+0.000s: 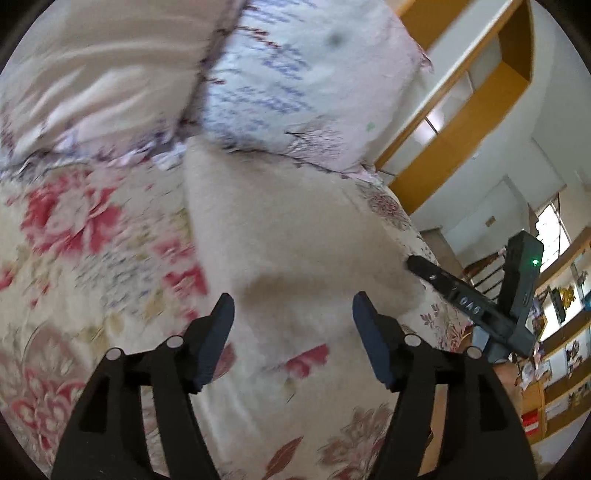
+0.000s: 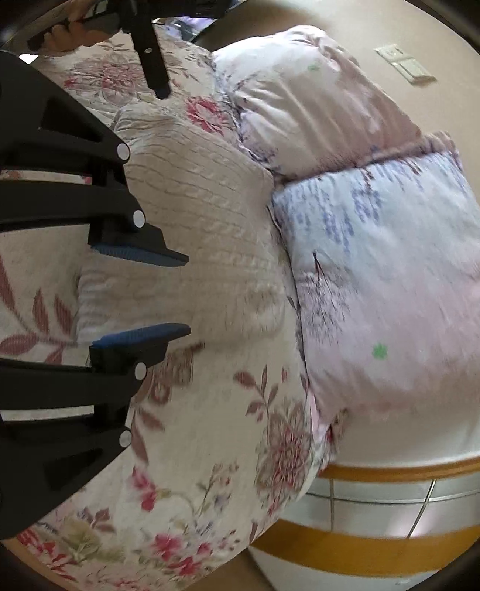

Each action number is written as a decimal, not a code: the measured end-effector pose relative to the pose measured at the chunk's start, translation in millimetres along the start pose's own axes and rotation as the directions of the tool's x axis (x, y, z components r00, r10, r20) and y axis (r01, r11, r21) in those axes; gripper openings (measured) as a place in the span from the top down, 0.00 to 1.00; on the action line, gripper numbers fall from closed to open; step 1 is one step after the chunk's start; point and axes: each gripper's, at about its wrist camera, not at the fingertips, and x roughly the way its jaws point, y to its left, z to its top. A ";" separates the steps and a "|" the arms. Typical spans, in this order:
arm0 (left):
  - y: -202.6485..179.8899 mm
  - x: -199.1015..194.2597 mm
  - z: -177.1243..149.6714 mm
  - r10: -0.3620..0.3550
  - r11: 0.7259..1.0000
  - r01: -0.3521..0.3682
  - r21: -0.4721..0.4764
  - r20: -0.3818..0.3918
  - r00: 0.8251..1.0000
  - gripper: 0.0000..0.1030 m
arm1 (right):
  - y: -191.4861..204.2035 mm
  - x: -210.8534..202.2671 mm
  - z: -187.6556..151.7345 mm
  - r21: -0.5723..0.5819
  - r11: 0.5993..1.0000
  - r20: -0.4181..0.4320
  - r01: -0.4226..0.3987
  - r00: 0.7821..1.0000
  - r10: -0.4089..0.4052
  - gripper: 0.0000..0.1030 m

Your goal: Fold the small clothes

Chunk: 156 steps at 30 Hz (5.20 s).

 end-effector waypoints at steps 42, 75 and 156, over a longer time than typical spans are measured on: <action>68.2 23.8 19.0 -0.115 0.953 0.077 -0.294 -0.115 0.987 0.21 | -74.6 34.7 26.9 0.378 0.919 -0.152 -0.110 0.972 0.178 0.18; 75.6 102.3 57.4 -0.206 0.916 0.160 -0.368 -0.091 0.974 0.24 | -73.6 125.7 20.7 0.449 0.824 -0.184 -0.346 0.867 0.464 0.51; 82.0 -49.7 -13.3 0.548 0.833 -0.554 0.007 0.128 0.826 0.17 | 113.9 86.5 39.9 -0.024 0.988 -0.109 -0.156 0.982 0.152 0.66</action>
